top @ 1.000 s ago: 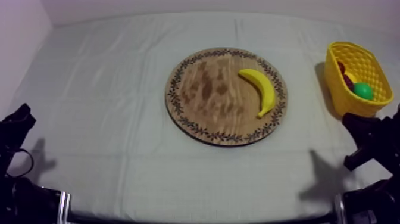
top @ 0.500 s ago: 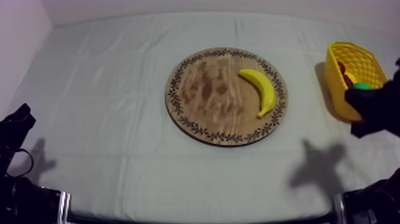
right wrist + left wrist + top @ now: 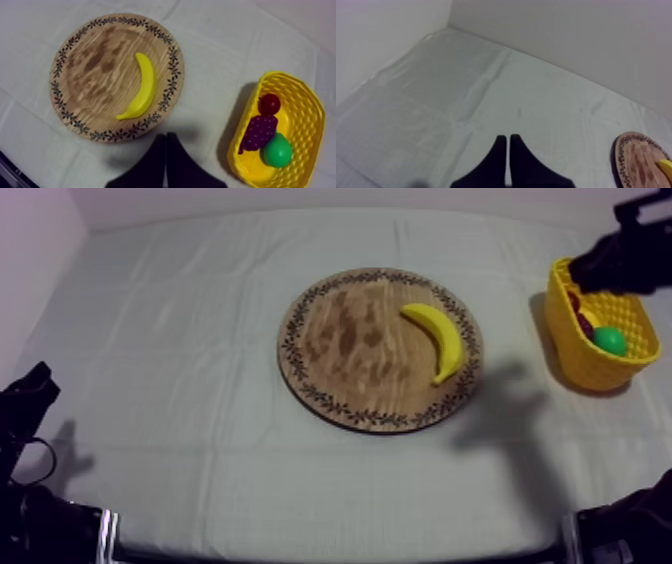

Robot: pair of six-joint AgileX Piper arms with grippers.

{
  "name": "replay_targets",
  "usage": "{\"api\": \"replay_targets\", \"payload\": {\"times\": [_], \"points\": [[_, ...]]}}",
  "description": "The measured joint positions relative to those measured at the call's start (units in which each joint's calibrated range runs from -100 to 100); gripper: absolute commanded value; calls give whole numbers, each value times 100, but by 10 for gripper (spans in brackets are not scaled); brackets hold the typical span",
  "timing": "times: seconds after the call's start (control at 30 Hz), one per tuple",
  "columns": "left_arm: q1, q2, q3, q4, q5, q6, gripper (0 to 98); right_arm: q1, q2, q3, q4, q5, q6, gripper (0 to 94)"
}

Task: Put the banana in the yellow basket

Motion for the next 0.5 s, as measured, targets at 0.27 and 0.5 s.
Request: {"api": "replay_targets", "payload": {"times": [0.27, 0.5], "points": [[0, 0, 0, 0, 0, 0, 1, -277, 1663, -1556, 38, 1363, -209, 6], [0, 0, 0, 0, 0, 0, 1, -426, 3001, -2322, 36, 1898, -359, 41]]}}
